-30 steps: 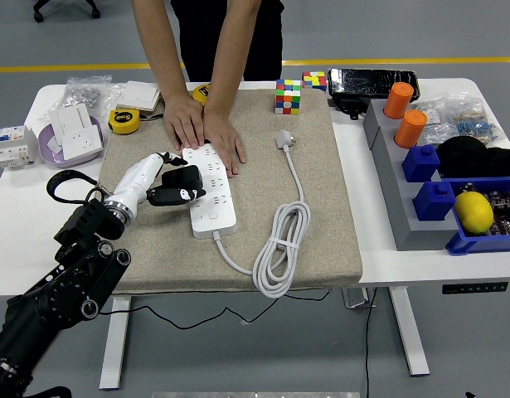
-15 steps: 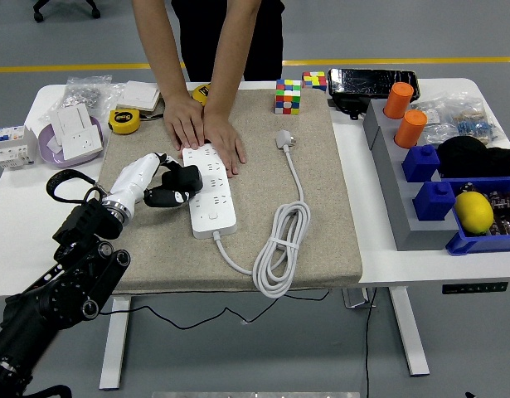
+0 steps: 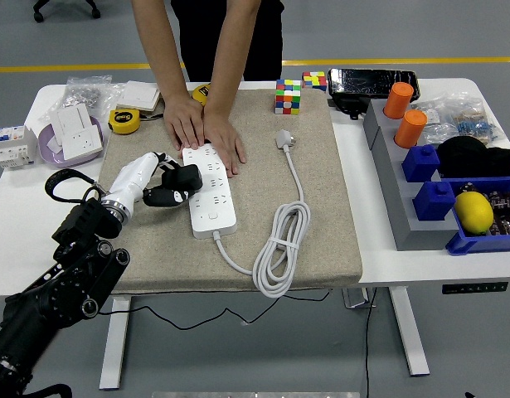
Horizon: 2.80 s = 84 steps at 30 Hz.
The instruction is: Pick up the plug,place it near the board,insert it into the board,press the button
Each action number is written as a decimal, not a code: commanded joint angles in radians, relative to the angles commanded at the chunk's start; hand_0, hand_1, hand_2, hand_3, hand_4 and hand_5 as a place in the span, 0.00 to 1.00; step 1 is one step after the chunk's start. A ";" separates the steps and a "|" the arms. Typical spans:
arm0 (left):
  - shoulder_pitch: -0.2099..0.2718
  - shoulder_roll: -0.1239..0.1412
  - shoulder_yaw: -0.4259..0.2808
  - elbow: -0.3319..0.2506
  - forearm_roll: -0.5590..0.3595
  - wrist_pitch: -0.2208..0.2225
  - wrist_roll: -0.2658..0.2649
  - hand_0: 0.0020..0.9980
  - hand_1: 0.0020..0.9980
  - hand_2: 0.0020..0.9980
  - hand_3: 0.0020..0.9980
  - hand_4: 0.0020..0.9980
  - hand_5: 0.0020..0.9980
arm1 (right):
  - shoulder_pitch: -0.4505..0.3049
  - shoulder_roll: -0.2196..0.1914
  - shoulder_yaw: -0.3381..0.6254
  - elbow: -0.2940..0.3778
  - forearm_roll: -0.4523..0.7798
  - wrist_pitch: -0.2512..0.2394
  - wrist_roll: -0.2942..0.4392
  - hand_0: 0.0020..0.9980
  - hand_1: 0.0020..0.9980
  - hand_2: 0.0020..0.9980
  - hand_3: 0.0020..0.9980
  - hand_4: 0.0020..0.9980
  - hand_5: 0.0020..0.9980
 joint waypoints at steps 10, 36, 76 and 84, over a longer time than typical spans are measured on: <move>0.004 0.000 -0.005 -0.010 -0.003 0.006 -0.004 0.86 0.73 0.43 0.33 0.51 0.15 | -0.001 0.000 -0.003 0.000 0.000 0.000 -0.001 0.83 0.76 0.76 0.79 1.00 0.86; 0.047 0.081 -0.116 -0.114 -0.016 0.002 -0.007 0.85 0.73 0.43 0.30 0.49 0.14 | -0.001 0.002 -0.001 0.000 0.008 -0.002 -0.001 0.83 0.76 0.76 0.79 1.00 0.86; 0.071 0.082 -0.086 -0.043 -0.094 -0.057 -0.034 0.93 0.94 0.84 0.81 1.00 0.56 | -0.002 0.001 -0.010 0.000 0.014 -0.004 -0.005 0.83 0.76 0.76 0.79 1.00 0.85; 0.122 0.068 -0.125 -0.115 -0.317 -0.088 -0.069 0.98 0.99 0.89 0.88 1.00 1.00 | -0.005 0.003 -0.013 0.000 0.014 -0.004 -0.004 0.83 0.76 0.76 0.79 1.00 0.85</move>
